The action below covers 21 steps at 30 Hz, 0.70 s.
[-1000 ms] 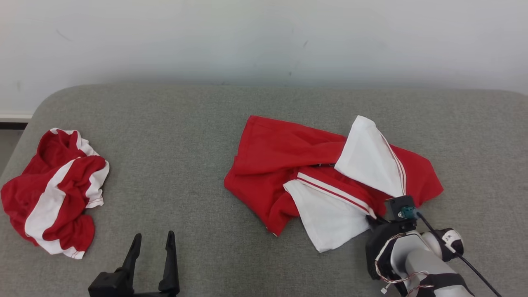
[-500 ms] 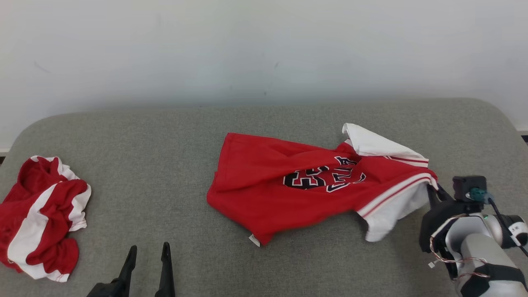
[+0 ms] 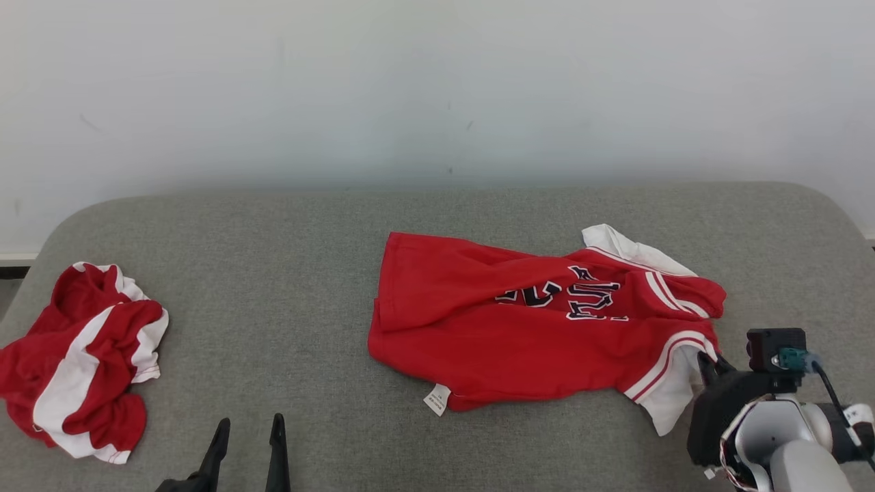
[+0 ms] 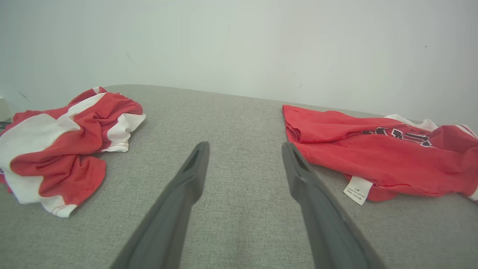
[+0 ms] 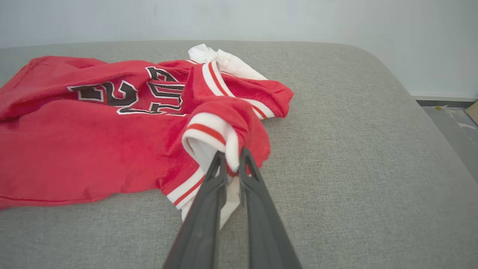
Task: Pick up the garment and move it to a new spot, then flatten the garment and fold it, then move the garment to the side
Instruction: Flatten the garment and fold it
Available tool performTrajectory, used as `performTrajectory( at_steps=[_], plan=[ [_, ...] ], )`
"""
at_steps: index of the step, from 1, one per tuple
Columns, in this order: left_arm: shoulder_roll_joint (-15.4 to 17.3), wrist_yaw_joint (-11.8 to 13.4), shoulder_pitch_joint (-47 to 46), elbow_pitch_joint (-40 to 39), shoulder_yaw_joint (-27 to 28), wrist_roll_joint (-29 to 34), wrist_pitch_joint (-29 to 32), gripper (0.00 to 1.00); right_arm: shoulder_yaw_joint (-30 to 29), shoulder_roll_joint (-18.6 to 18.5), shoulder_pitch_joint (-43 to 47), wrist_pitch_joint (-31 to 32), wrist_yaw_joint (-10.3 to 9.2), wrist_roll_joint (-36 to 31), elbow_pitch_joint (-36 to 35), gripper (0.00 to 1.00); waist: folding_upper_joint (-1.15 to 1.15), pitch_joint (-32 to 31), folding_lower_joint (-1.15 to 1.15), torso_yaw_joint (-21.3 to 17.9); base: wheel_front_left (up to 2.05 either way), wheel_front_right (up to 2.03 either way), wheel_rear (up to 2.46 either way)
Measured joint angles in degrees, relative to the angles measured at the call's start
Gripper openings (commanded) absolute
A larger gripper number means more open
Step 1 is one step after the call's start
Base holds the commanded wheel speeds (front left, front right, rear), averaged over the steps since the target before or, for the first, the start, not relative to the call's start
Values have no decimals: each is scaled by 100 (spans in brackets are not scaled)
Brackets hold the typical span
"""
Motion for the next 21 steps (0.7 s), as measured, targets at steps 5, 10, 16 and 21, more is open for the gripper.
performTrajectory(
  at_steps=[5,10,16,21],
  plan=[
    [0,0,9,-2,-3,9,0,100,-60,200,1450,1497,0,200,-2746,0,0,-9,0,48,0,0,0],
    [0,2,-1,-16,-32,8,0,100,-312,324,2233,2296,0,304,-4602,0,0,39,0,63,0,0,0],
    [0,27,-69,-29,-79,-11,0,100,-434,343,2282,2754,0,225,-4597,0,0,147,0,73,0,0,0],
    [-1,2,-190,-15,-149,-13,0,100,-274,-107,1480,2651,0,55,-3170,0,0,273,0,97,0,0,0]
  ],
)
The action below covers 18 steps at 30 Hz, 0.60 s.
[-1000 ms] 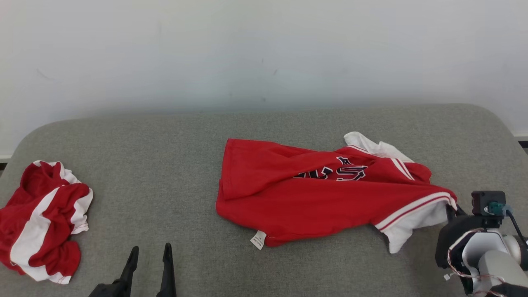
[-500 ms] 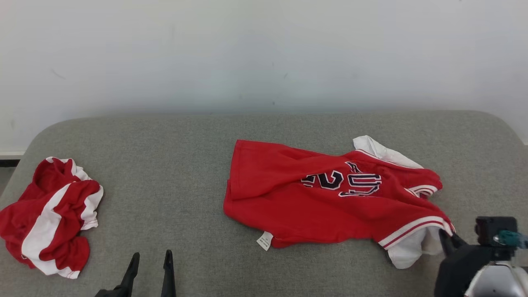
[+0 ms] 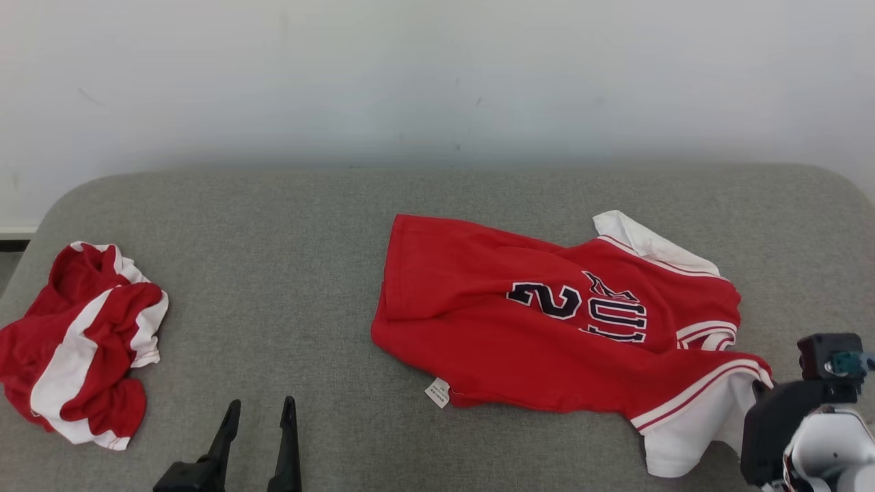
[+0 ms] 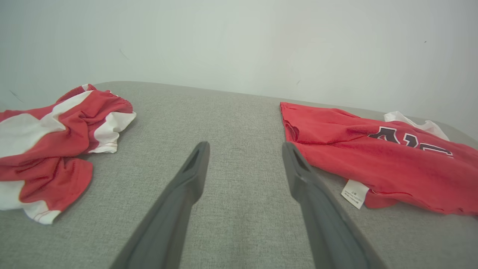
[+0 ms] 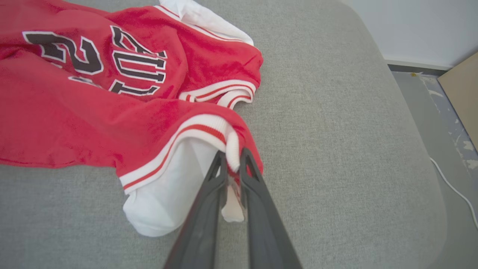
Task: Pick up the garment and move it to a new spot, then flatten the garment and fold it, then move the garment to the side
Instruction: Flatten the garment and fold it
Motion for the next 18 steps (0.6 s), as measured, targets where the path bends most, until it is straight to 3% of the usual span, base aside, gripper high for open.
performTrajectory(
  at_steps=[5,12,13,14,18],
  plan=[
    [1,-46,-185,23,-65,14,0,100,213,-319,-943,-447,0,-222,1612,0,0,146,0,120,0,0,0],
    [2,-55,-327,38,-149,48,0,100,469,-537,-2018,-1350,0,-590,3277,0,1,366,1,401,0,0,0],
    [1,-59,-336,42,-163,48,0,100,464,-557,-2127,-1486,0,-646,3450,41,0,398,1,443,0,0,0],
    [1,-60,-352,45,-176,49,0,100,432,-575,-2228,-1637,0,-697,3615,100,0,426,0,485,0,0,0],
    [0,-59,-407,52,-182,49,0,100,233,-566,-2582,-2247,0,-856,4055,100,0,525,1,634,0,0,0]
  ],
)
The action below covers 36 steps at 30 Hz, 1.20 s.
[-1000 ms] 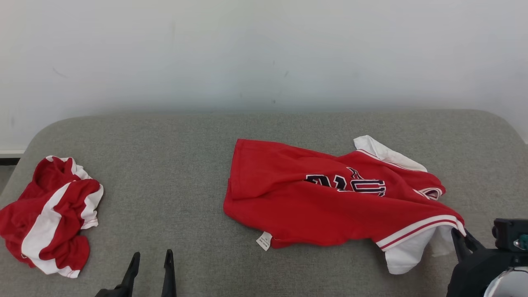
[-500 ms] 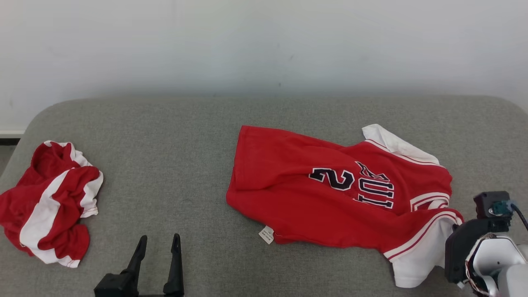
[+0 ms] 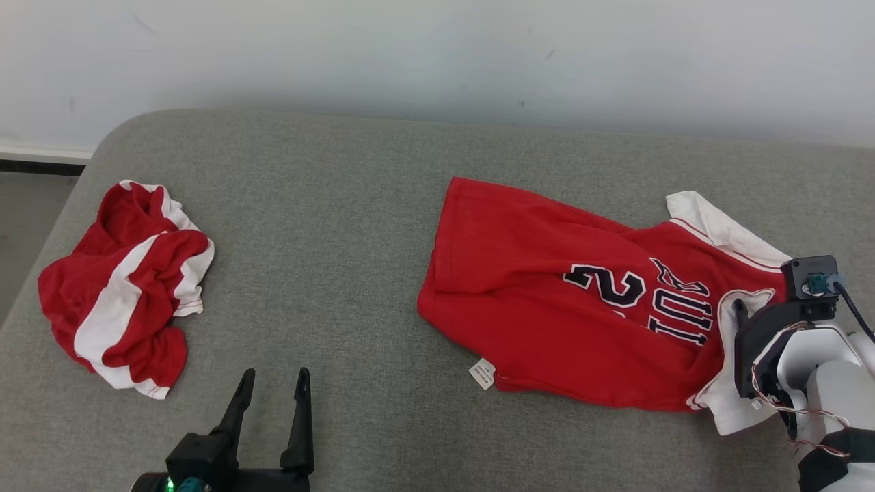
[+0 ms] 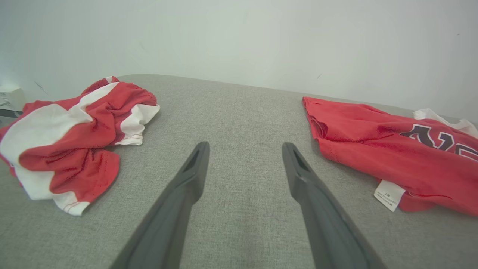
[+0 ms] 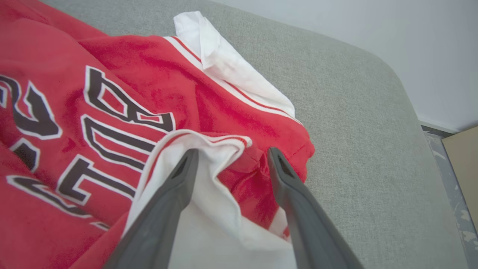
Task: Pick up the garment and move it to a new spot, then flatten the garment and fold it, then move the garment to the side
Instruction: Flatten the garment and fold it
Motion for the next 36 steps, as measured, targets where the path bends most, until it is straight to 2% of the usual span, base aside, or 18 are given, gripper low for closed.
performTrajectory(
  at_steps=[5,10,20,25,29,36],
  plan=[
    [0,12,8,26,48,0,0,100,-196,104,-103,-582,0,-16,110,100,0,-8,0,55,0,0,0],
    [1,57,164,24,180,0,0,100,-267,320,53,-1266,0,169,-230,100,0,-132,0,-41,0,0,0],
    [1,58,452,-41,475,29,0,100,167,756,1407,-2239,0,713,-1534,100,0,-481,-1,-548,0,0,0],
    [0,57,529,-69,587,52,0,100,550,877,2045,-2681,0,823,-1957,100,-1,-642,-1,-801,0,0,0],
    [0,51,615,-58,628,70,0,100,831,948,2428,-2865,0,880,-2135,100,-1,-768,-2,-955,0,0,0],
    [2,58,814,-86,717,74,0,100,998,1018,2847,-2928,0,1006,-2394,100,-1,-963,-2,-1080,0,0,0]
  ],
)
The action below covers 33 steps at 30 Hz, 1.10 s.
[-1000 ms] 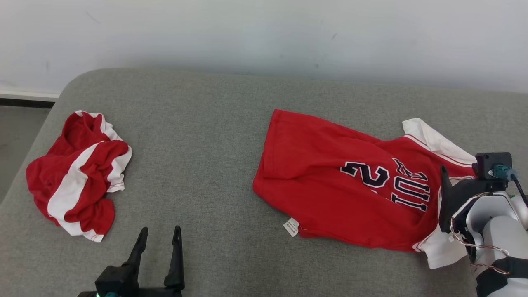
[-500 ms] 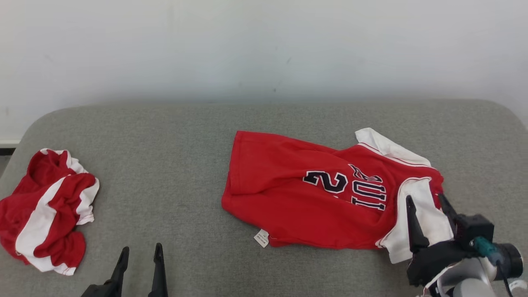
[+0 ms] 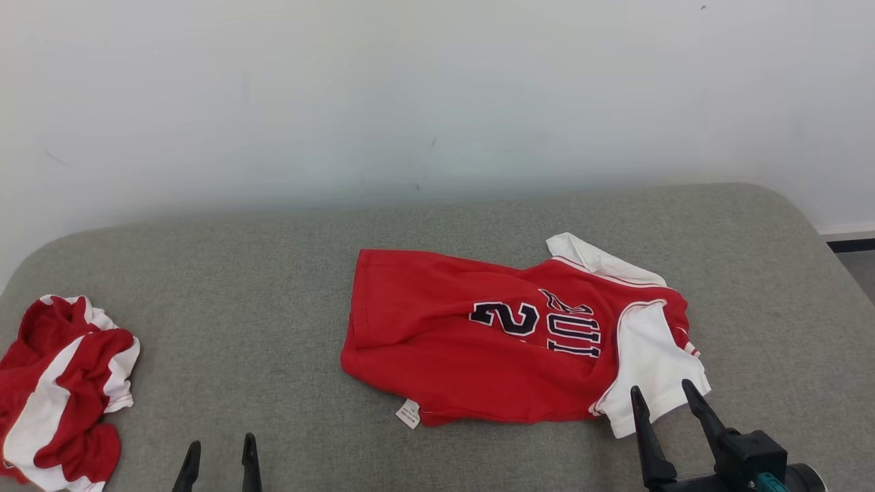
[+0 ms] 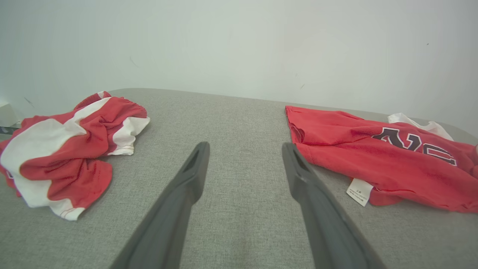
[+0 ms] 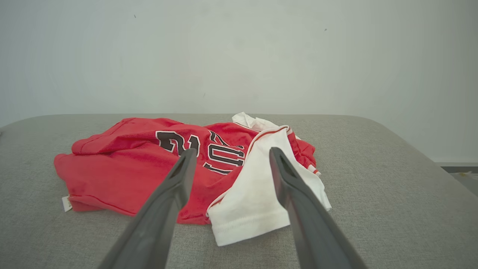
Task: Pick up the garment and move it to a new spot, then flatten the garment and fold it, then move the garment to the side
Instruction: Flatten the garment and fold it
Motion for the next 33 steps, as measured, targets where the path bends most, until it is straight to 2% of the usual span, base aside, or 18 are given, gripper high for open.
performTrajectory(
  at_steps=[14,17,21,27,33],
  plan=[
    [-2,-74,10,194,-93,-15,0,100,415,13,171,237,0,85,-428,100,0,-43,0,-101,0,0,0],
    [2,-201,-325,653,-248,-64,4,100,467,13,120,299,0,97,-489,100,0,35,1,-162,0,0,0],
    [2,-408,-1144,1647,-470,-109,283,100,661,15,-18,424,0,115,-561,100,0,197,1,-341,0,0,0],
    [5,-457,-2011,2631,-450,-300,456,100,840,8,-164,524,0,146,-625,100,0,427,1,-662,0,0,0],
    [102,-515,-2637,3275,-432,-379,450,100,957,8,-351,503,0,176,-636,100,1,744,2,-947,0,0,0]
  ],
)
